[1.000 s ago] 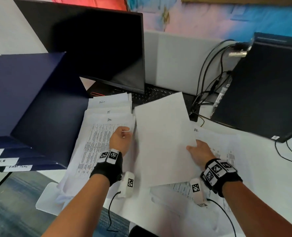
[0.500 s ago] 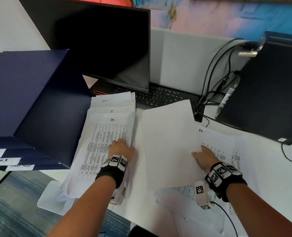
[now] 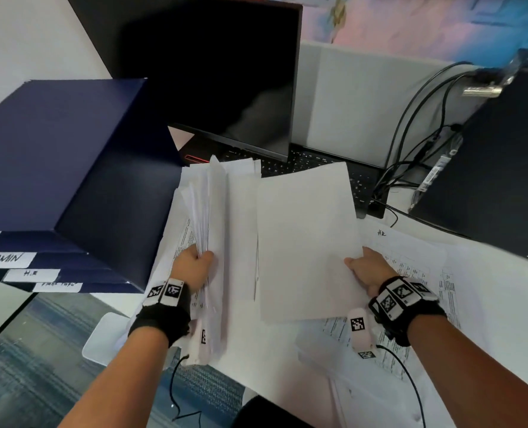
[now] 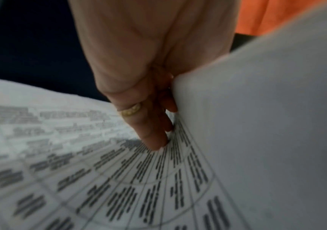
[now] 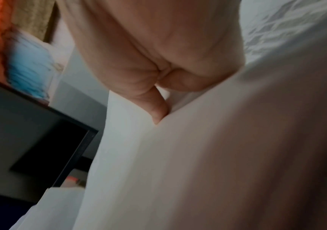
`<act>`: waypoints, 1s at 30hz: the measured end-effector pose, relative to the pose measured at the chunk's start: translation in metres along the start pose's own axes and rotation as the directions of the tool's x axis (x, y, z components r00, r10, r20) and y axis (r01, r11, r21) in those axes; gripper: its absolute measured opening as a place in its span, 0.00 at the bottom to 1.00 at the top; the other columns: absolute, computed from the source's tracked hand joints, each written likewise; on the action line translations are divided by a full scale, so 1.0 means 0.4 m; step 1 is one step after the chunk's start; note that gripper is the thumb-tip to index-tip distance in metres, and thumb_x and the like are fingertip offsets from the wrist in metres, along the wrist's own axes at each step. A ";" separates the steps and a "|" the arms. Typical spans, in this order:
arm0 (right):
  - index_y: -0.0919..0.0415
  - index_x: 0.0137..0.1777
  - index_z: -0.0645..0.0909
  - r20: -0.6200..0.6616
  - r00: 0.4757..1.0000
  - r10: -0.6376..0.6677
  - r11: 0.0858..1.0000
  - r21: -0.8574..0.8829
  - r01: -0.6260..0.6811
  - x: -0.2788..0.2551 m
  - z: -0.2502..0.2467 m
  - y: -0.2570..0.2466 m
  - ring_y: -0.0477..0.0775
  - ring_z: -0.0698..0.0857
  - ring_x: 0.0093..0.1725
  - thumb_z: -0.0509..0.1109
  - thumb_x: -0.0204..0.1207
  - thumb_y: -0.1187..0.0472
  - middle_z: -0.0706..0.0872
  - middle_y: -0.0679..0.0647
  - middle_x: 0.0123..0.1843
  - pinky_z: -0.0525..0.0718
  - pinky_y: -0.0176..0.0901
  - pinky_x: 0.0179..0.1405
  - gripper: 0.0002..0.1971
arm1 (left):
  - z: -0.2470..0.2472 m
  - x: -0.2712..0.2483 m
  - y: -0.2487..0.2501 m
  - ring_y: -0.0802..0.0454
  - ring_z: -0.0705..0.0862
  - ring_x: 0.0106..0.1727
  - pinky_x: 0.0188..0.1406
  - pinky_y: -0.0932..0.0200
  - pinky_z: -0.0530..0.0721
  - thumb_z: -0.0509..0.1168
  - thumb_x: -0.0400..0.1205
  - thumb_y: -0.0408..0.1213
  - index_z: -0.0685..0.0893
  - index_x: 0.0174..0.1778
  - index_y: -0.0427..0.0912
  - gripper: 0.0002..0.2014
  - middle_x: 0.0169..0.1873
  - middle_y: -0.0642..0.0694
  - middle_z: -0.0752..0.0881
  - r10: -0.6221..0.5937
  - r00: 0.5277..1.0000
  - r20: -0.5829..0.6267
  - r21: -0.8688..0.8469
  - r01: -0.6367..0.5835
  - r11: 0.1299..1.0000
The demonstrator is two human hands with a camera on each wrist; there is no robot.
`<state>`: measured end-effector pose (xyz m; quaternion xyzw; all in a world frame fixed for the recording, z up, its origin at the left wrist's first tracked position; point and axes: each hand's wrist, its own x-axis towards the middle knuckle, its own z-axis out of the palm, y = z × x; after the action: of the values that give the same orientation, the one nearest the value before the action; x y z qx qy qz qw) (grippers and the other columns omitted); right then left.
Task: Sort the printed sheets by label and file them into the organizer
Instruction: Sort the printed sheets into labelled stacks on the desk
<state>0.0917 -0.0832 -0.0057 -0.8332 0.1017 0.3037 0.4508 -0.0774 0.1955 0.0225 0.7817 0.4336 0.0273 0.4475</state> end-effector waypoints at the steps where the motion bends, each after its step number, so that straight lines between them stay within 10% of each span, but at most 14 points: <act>1: 0.67 0.70 0.74 0.001 1.000 -0.010 1.000 -0.017 0.010 0.002 0.020 -0.016 0.63 0.80 0.61 0.65 0.80 0.67 0.81 0.61 0.65 0.79 0.50 0.63 0.19 | -0.019 0.005 0.001 0.42 0.80 0.43 0.46 0.55 0.78 0.59 0.82 0.37 0.79 0.44 0.40 0.06 0.40 0.42 0.82 -0.009 1.000 -0.003 -0.030 0.009 1.000; 6: 0.69 0.62 0.78 0.044 0.998 -0.055 0.997 -0.052 0.057 0.006 0.149 -0.089 0.59 0.81 0.49 0.63 0.78 0.70 0.83 0.63 0.55 0.80 0.44 0.50 0.14 | -0.120 0.016 0.006 0.36 0.84 0.47 0.53 0.47 0.83 0.59 0.75 0.44 0.82 0.51 0.31 0.19 0.44 0.34 0.86 -0.008 1.000 -0.024 -0.099 0.006 0.995; 11: 0.67 0.47 0.77 0.092 0.995 -0.049 0.993 -0.104 0.059 -0.007 0.284 -0.165 0.58 0.78 0.47 0.56 0.78 0.73 0.80 0.58 0.44 0.75 0.42 0.44 0.08 | -0.180 0.022 0.006 0.45 0.83 0.41 0.47 0.52 0.82 0.59 0.80 0.36 0.85 0.44 0.42 0.08 0.40 0.44 0.86 0.047 0.999 -0.027 -0.183 -0.051 0.982; 15: 0.73 0.65 0.75 0.154 0.985 -0.080 0.984 -0.146 0.102 -0.024 0.380 -0.207 0.60 0.80 0.53 0.54 0.77 0.72 0.81 0.64 0.57 0.78 0.45 0.51 0.18 | -0.203 0.032 0.008 0.47 0.83 0.39 0.45 0.50 0.84 0.60 0.78 0.37 0.85 0.42 0.42 0.08 0.38 0.44 0.86 0.052 0.999 -0.003 -0.251 -0.051 0.967; 25: 0.72 0.72 0.68 0.257 0.962 -0.092 0.968 -0.202 0.147 -0.045 0.506 -0.231 0.59 0.79 0.59 0.56 0.79 0.72 0.77 0.63 0.66 0.78 0.45 0.53 0.21 | -0.149 0.041 0.014 0.51 0.81 0.35 0.36 0.59 0.80 0.58 0.80 0.32 0.84 0.45 0.37 0.09 0.36 0.47 0.85 0.119 0.991 0.063 -0.244 -0.100 0.965; 30: 0.56 0.35 0.75 0.276 0.954 -0.116 0.985 -0.090 0.146 -0.012 0.445 -0.209 0.61 0.83 0.47 0.61 0.72 0.74 0.82 0.62 0.45 0.87 0.56 0.53 0.12 | -0.092 0.052 0.011 0.57 0.78 0.29 0.25 0.71 0.75 0.58 0.81 0.33 0.82 0.41 0.45 0.08 0.28 0.54 0.81 0.125 0.986 0.109 -0.202 -0.101 0.974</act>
<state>0.0512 0.1090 -0.0181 -0.8125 -0.0327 0.3889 0.4332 -0.0773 0.2339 0.0404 0.7575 0.3557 0.0477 0.5453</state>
